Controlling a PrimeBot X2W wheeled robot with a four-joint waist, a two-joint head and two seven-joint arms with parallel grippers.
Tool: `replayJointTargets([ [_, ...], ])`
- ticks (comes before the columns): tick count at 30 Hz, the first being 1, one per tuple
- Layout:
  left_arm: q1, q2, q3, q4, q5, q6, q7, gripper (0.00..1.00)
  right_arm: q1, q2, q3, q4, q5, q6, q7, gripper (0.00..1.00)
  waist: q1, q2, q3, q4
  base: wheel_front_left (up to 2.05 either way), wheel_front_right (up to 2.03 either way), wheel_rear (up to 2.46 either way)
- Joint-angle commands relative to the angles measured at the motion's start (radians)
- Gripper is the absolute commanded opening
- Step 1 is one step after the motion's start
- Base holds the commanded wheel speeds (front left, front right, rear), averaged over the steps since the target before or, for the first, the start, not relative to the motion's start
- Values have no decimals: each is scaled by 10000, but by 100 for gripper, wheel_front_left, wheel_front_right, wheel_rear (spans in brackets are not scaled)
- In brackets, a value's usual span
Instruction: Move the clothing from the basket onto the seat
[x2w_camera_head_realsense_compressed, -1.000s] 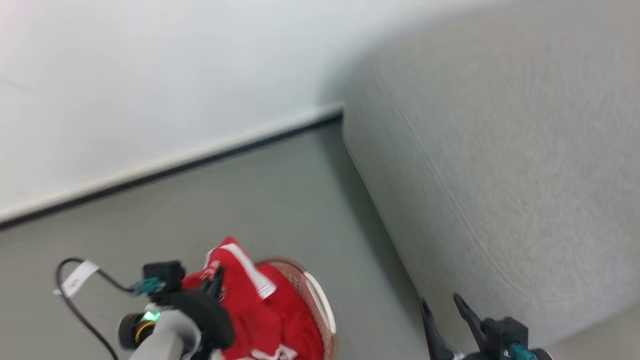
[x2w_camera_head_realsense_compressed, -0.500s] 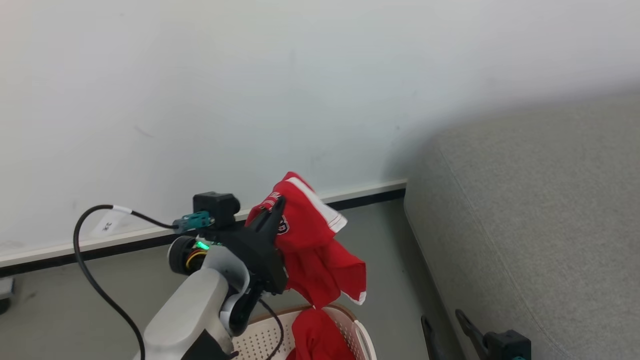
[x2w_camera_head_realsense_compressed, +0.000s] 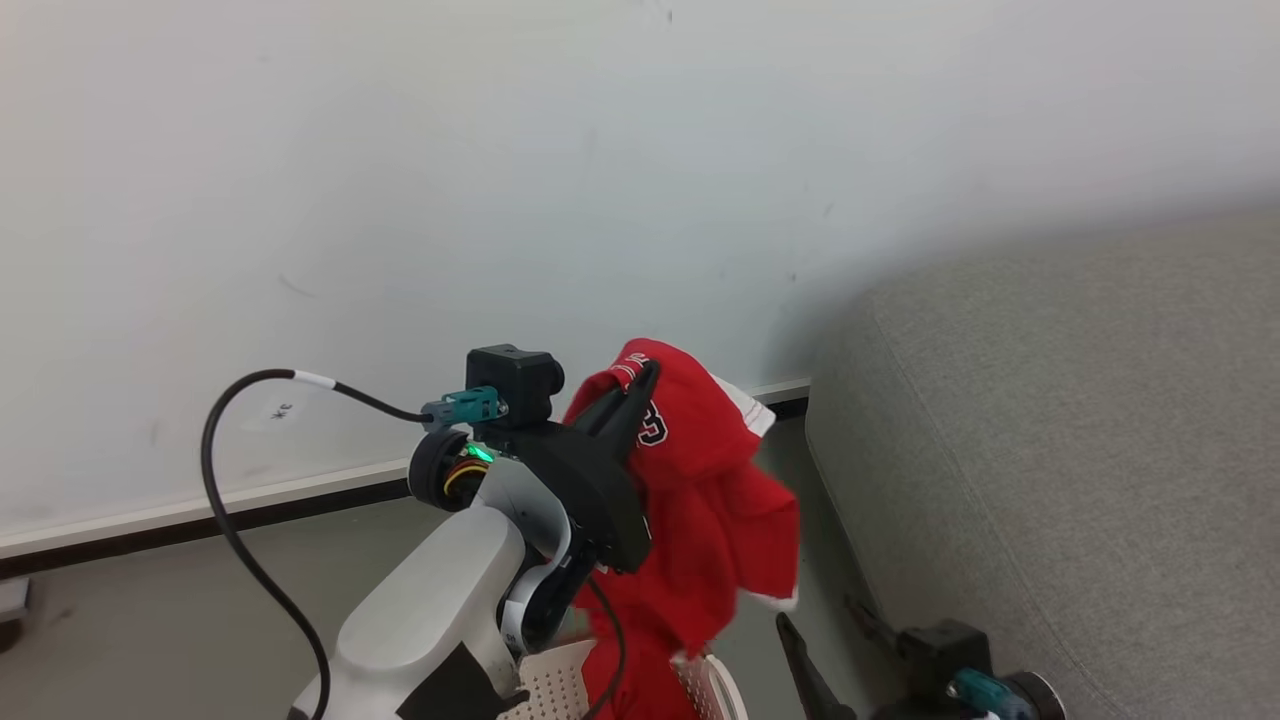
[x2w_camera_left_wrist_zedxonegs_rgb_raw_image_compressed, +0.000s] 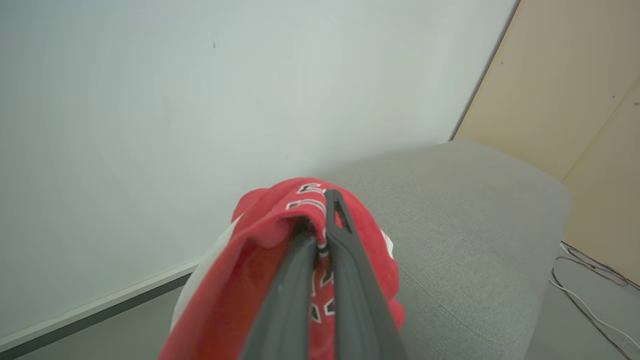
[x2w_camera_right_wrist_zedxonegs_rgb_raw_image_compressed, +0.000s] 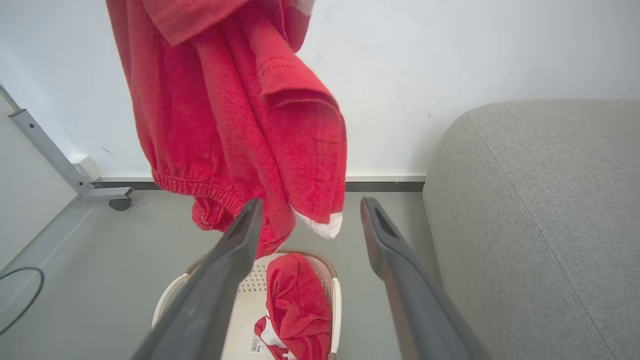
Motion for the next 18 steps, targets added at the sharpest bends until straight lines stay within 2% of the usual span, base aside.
replayJointTargets([
  [1,-177,8,-119,-47,-107,38,-42,0,-248,-105,175,43,122,4,122,100,0,0,10,-64,0,0,0],
  [11,-430,6,-1085,-262,-798,222,-89,0,-2311,-447,1386,1072,959,4,1309,100,0,0,85,36,0,0,0],
  [18,-688,4,-1741,-462,-1428,330,-175,0,-3497,-96,2011,2311,1780,4,1390,100,0,0,87,345,0,0,0],
])
